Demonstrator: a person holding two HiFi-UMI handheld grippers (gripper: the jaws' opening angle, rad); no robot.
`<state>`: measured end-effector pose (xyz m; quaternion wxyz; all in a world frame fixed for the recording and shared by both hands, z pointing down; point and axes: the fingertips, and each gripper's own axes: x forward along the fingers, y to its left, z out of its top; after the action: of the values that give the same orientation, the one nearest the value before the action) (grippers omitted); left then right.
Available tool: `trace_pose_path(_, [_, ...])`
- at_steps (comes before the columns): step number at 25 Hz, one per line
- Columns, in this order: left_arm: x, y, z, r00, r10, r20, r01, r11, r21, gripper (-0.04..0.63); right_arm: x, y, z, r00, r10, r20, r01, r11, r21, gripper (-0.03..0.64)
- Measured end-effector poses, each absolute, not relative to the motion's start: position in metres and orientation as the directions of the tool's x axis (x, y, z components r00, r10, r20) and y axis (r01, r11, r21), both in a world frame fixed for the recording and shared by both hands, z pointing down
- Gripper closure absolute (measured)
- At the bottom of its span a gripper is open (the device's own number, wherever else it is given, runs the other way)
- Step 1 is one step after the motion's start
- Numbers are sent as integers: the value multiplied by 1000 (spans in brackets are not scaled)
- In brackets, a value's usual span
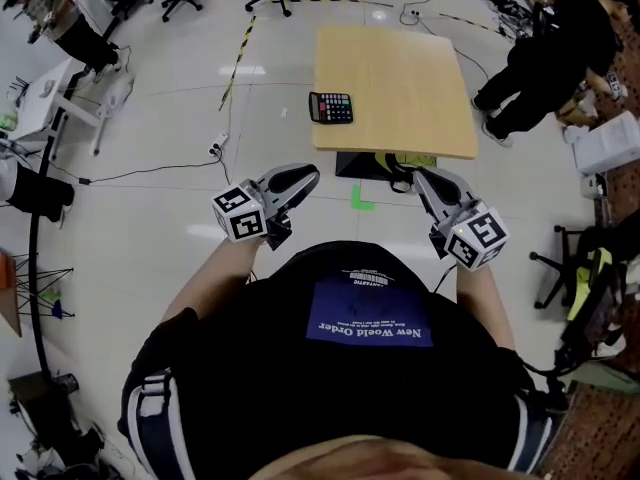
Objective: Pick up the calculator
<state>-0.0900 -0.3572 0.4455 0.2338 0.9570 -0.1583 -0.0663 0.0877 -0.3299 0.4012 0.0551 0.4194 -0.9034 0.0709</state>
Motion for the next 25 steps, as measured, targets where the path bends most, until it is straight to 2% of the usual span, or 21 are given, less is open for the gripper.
trace_pose_path(7, [-38,-432,471,905,-426,-2,-371,-790,488,539,152,-419,422,-701,-699,144,-713,692,-114,630])
trace_pose_path(11, [5,-477,484,845,-534,23,-455,-695,557,538,202,-474,426,-762,-630,147,-646,754,-116,630])
trace_pose_path(15, [26,-517,497,771,-628,107,-564,-594,573,538,234,-519,427,-811,-565,149,-583,800,-142,630])
trace_pose_path(21, [-2,-566,543,628,-731,266,-720,-416,555,538,247,-559,443,-832,-535,150,-555,807,-201,630])
trace_pose_path(25, [-38,-589,597,584,-733,348,-748,-318,583,529,242,-569,467,-823,-541,174,-568,795,-213,630])
